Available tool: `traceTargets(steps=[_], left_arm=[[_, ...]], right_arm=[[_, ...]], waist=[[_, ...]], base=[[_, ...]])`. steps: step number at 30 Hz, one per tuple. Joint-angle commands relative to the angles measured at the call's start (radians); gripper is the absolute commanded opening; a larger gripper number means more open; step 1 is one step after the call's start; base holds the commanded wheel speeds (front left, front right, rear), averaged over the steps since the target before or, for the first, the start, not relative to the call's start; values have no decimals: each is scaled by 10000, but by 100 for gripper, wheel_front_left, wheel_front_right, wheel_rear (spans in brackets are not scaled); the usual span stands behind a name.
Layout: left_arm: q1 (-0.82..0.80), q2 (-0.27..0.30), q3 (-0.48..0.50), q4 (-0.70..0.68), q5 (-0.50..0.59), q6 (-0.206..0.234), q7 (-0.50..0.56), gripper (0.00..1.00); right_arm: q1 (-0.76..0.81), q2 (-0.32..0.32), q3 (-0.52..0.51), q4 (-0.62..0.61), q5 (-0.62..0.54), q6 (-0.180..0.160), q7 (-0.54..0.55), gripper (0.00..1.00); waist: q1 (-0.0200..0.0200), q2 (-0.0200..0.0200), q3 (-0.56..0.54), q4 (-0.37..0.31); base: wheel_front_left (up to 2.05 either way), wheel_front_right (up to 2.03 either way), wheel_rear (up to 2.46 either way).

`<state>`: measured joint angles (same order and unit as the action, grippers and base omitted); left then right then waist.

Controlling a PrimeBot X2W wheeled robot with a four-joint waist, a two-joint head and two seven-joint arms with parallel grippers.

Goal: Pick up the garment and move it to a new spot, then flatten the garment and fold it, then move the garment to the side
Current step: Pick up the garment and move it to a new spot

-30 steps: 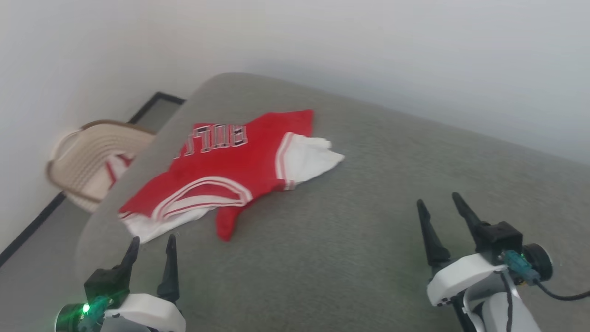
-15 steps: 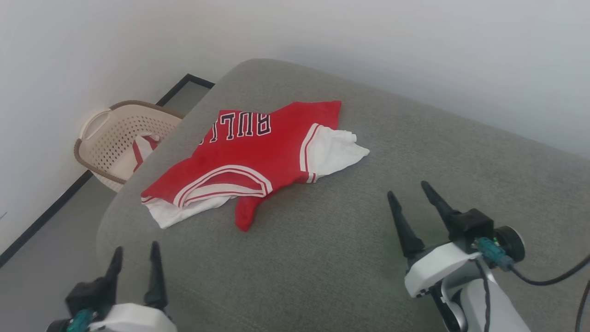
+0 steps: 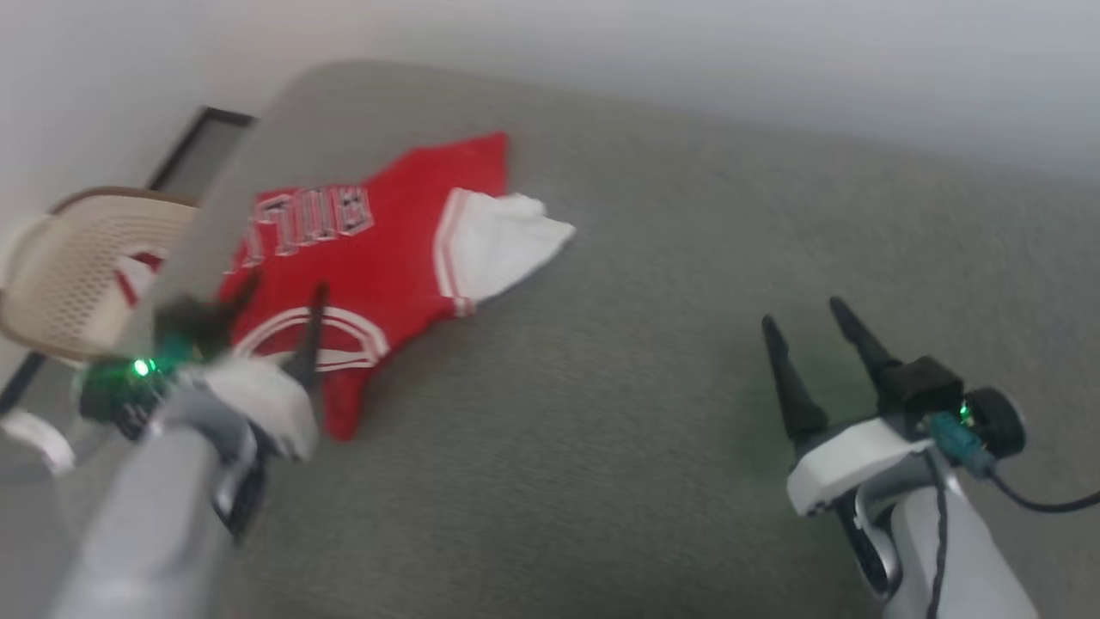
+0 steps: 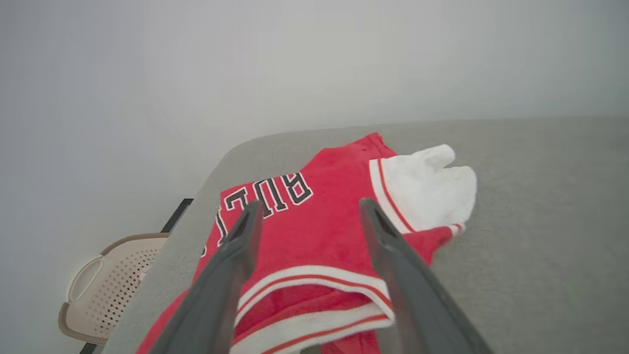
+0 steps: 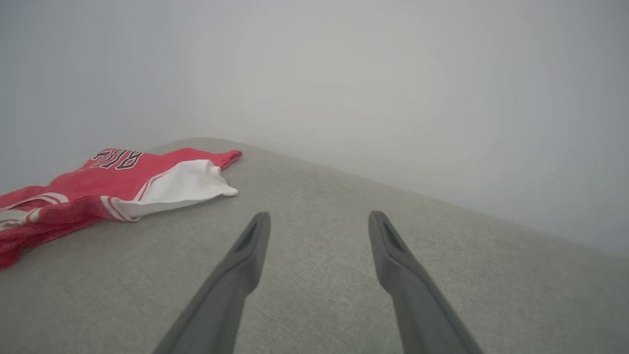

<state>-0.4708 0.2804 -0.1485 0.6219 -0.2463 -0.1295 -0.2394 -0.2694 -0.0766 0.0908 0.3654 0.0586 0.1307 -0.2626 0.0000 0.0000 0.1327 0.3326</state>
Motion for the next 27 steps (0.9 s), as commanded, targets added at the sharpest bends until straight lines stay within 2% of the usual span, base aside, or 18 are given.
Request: traceTargets(steps=[1,5,11,16,20,22,23,24,25,27], left_arm=[[-521,265,-332,463,-512,-11,328,100],[-1817,1124,-1357,1790,-2136,-11,2032,100],[-2846,2099,-1819,3317,-4436,-12,5176,100],[-3048,2166,-2207,3662,-5998,-18,7616,100],[-2991,2183,-2518,3717,-6343,-17,8144,100],[-2943,2119,-2716,3708,-6541,-15,8256,75],[-2920,2091,-2796,3722,-6619,-15,8221,41],[-2903,2071,-2908,3670,-6611,-17,8145,26],[-2904,2078,-2986,3618,-6647,-17,7987,0],[-3017,2285,-3027,3637,-6558,-18,7369,0]], right_arm=[[-241,-15,12,-77,-76,1,-33,100],[-521,-67,-70,-181,-79,1,-33,100],[-774,34,-59,-297,-28,1,-33,100],[-1002,60,-173,-475,-93,1,-33,100],[-1188,60,-179,-576,-103,1,-33,100],[-1292,69,-162,-609,-101,1,-33,100],[-1304,78,-157,-620,-110,1,-33,100],[-1317,84,-165,-628,-120,1,-33,100],[-1328,94,-169,-639,-128,1,-33,100],[-1320,116,-210,-656,-121,1,-33,100]], waist=[[0,0,969,-978],[0,0,1519,-1597],[0,0,2030,-2367],[0,0,2614,-2749],[0,0,2932,-2871],[0,0,3051,-2953],[0,0,3066,-2981],[0,0,3070,-3002],[0,0,3062,-3018],[0,0,2999,-3036]], base=[[0,0,0],[0,0,0],[0,0,0],[0,0,0],[0,0,0],[0,0,0],[0,0,0],[0,0,0],[0,0,0],[0,0,0]])
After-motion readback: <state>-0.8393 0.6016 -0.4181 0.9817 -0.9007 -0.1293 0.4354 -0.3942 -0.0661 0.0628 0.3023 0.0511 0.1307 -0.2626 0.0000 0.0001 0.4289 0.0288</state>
